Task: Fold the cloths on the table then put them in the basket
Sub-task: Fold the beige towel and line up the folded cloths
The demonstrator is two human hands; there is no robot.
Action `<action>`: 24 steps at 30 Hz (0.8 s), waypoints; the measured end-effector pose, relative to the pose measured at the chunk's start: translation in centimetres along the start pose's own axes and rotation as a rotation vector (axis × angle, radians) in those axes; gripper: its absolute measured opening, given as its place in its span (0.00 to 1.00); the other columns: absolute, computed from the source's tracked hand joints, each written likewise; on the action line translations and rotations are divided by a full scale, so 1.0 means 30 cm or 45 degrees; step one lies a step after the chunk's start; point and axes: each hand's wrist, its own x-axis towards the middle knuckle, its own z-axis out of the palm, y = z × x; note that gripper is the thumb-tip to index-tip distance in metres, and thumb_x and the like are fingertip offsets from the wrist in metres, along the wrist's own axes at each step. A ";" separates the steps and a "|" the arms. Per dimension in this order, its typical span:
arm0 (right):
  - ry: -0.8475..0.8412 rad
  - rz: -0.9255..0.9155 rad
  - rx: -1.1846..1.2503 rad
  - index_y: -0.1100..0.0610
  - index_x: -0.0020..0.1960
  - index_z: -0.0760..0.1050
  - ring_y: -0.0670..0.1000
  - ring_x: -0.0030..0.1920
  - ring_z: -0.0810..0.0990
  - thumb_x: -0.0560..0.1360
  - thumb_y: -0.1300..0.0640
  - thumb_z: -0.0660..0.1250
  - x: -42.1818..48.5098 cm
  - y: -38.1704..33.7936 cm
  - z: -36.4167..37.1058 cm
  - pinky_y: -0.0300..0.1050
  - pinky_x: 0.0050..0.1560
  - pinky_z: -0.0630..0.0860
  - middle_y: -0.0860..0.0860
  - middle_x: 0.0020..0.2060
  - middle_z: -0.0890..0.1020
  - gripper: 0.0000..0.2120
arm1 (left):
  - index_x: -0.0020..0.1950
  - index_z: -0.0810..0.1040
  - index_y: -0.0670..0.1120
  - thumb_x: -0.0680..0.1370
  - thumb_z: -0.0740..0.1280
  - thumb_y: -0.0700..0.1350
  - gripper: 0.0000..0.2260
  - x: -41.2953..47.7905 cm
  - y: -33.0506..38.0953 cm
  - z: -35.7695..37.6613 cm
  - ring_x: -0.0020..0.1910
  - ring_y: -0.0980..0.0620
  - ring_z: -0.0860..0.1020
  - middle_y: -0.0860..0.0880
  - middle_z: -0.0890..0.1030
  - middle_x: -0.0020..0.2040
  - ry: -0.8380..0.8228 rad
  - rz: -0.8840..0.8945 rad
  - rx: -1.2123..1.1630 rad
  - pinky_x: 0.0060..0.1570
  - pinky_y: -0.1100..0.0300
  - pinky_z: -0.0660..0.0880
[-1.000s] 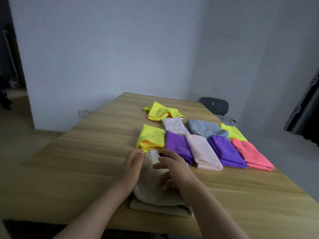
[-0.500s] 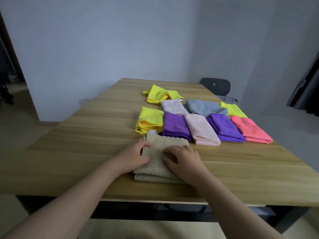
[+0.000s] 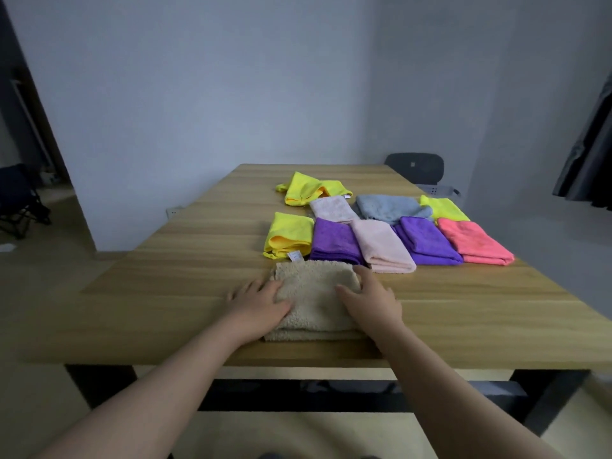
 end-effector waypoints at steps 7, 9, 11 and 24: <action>-0.063 0.171 0.698 0.55 0.68 0.64 0.51 0.48 0.73 0.70 0.63 0.68 -0.020 -0.037 -0.049 0.41 0.37 0.72 0.51 0.50 0.73 0.28 | 0.68 0.67 0.54 0.73 0.65 0.49 0.23 -0.039 0.079 -0.032 0.65 0.44 0.66 0.47 0.69 0.68 -0.015 -0.007 -0.335 0.62 0.56 0.66; -0.052 0.162 0.908 0.55 0.65 0.68 0.54 0.49 0.75 0.69 0.67 0.68 -0.030 -0.061 -0.065 0.43 0.39 0.74 0.55 0.56 0.74 0.26 | 0.67 0.68 0.53 0.73 0.68 0.48 0.23 -0.048 0.078 -0.037 0.60 0.48 0.72 0.48 0.72 0.65 0.007 -0.046 -0.726 0.58 0.56 0.70; -0.081 0.157 1.090 0.55 0.62 0.71 0.56 0.50 0.76 0.69 0.68 0.68 -0.034 -0.092 -0.086 0.45 0.40 0.75 0.57 0.56 0.75 0.24 | 0.70 0.64 0.50 0.74 0.69 0.50 0.27 -0.052 0.077 -0.046 0.50 0.55 0.74 0.50 0.72 0.62 0.037 -0.080 -1.169 0.46 0.61 0.72; -0.579 0.247 1.682 0.58 0.59 0.72 0.59 0.39 0.82 0.74 0.61 0.62 0.186 -0.296 -0.178 0.50 0.33 0.79 0.60 0.41 0.82 0.13 | 0.60 0.67 0.66 0.74 0.67 0.42 0.22 0.184 0.050 -0.244 0.35 0.53 0.84 0.54 0.81 0.49 -0.036 0.001 -2.120 0.28 0.59 0.77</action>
